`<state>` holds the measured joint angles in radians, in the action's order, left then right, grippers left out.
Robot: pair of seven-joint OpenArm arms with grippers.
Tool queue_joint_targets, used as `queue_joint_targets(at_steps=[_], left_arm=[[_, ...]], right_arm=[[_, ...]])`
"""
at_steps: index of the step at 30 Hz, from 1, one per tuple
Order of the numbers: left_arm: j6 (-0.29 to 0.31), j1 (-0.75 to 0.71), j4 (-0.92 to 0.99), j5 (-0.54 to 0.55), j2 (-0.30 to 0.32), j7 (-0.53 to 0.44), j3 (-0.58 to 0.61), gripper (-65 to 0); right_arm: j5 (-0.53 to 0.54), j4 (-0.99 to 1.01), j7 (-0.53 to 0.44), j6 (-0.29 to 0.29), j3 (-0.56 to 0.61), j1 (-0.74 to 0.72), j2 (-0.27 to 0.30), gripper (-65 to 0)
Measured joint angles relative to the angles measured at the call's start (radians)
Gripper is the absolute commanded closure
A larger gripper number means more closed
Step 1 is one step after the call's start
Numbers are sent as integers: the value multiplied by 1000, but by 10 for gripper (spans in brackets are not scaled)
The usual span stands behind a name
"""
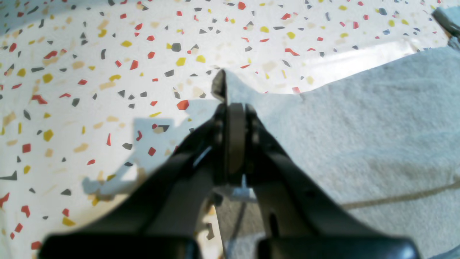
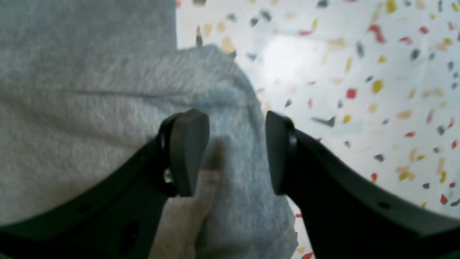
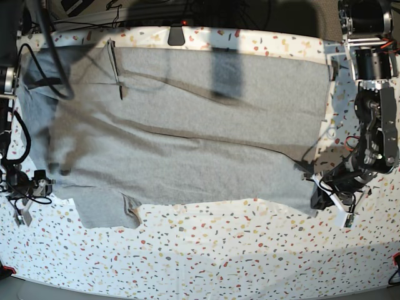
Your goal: Fold the T-shirt properly
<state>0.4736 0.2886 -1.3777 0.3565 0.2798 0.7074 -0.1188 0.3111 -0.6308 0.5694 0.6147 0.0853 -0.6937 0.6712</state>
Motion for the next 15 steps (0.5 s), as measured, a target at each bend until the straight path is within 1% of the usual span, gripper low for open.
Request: queue_joint_targets(at_steps=[4, 6, 10, 12, 15], left_arm=[[0, 0, 0, 1, 0, 0, 0, 0], [0, 0, 0, 1, 0, 0, 0, 0], [0, 0, 0, 0, 0, -7, 0, 0], [0, 0, 0, 1, 0, -17, 0, 0], [0, 0, 0, 2, 0, -16, 0, 0]], right_arm=[[0, 0, 67, -27, 0, -34, 5, -300], [-3, 0, 101, -28, 0, -38, 7, -300], [-12, 35, 113, -28, 0, -35, 6, -299], [-72, 69, 101, -45, 0, -35, 4, -299], [-114, 149, 65, -61, 0, -35, 13, -299]])
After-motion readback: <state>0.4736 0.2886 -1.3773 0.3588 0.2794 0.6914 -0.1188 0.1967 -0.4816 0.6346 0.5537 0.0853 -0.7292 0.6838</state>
